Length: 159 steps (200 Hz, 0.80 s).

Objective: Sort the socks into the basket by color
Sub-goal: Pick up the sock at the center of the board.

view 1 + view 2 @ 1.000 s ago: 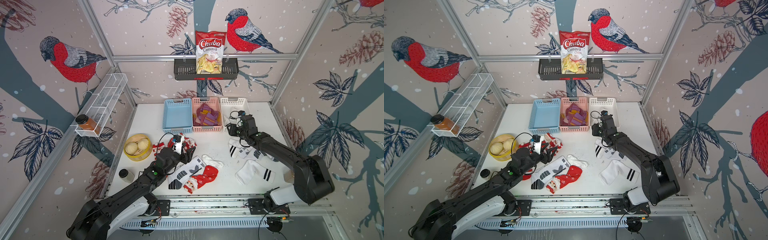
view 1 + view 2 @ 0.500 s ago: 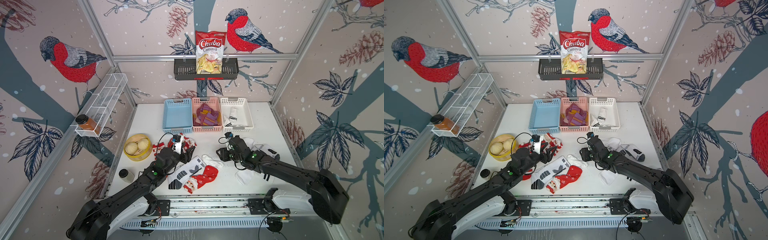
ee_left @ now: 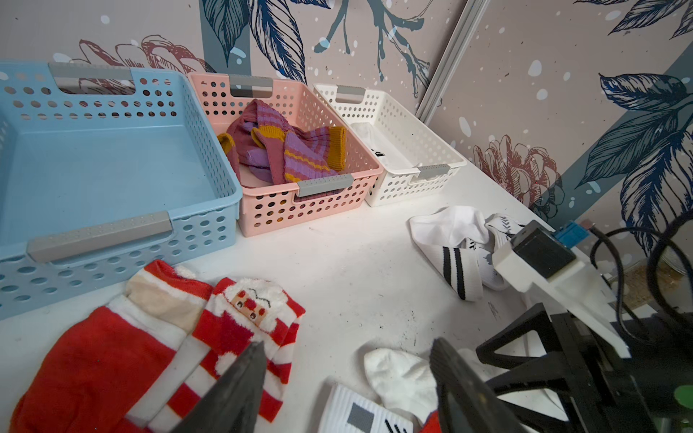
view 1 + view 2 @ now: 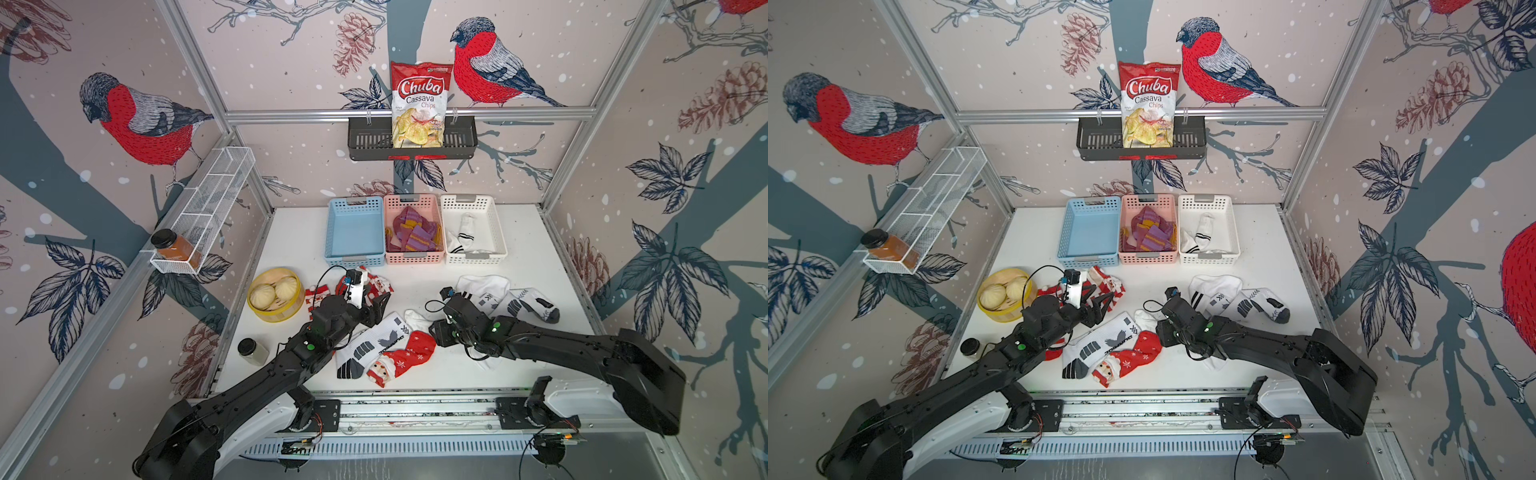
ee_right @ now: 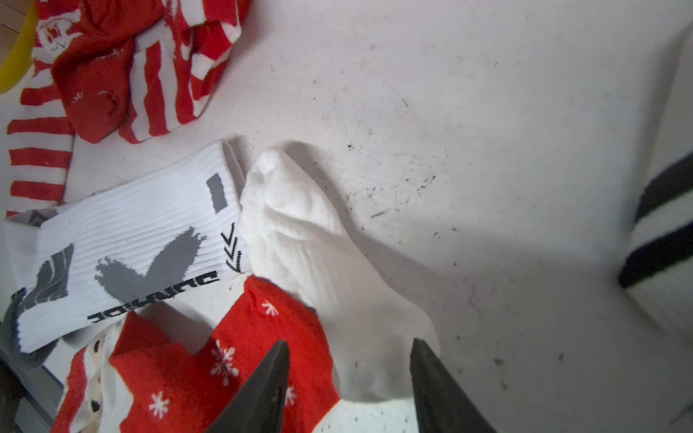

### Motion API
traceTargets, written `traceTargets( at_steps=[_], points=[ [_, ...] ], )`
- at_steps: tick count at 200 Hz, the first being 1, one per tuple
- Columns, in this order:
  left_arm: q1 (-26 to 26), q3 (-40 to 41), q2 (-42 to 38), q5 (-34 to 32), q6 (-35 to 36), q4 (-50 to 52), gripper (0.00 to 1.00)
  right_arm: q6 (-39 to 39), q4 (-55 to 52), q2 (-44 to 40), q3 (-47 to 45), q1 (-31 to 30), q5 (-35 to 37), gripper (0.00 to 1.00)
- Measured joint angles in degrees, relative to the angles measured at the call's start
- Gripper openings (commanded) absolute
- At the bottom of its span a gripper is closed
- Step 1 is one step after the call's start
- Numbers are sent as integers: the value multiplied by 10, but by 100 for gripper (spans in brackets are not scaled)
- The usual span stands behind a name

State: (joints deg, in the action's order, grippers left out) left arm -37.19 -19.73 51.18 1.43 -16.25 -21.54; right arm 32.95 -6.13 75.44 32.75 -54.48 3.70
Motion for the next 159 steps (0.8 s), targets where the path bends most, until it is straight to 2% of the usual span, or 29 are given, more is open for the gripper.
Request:
traceTargets(
  at_steps=[21,43,91,113,159],
  points=[
    [0,0,-1,0,0,0,70,0,0,18,3,0,9,52],
    [0,0,-3,0,0,0,70,0,0,30,3,0,12,33],
    [0,0,-2,0,0,0,70,2,1,23,4,0,23,19],
    [0,0,-2,1,0,0,70,2,0,12,4,3,29,14],
    [0,0,-2,2,0,0,70,1,0,-21,16,17,38,13]
  ],
)
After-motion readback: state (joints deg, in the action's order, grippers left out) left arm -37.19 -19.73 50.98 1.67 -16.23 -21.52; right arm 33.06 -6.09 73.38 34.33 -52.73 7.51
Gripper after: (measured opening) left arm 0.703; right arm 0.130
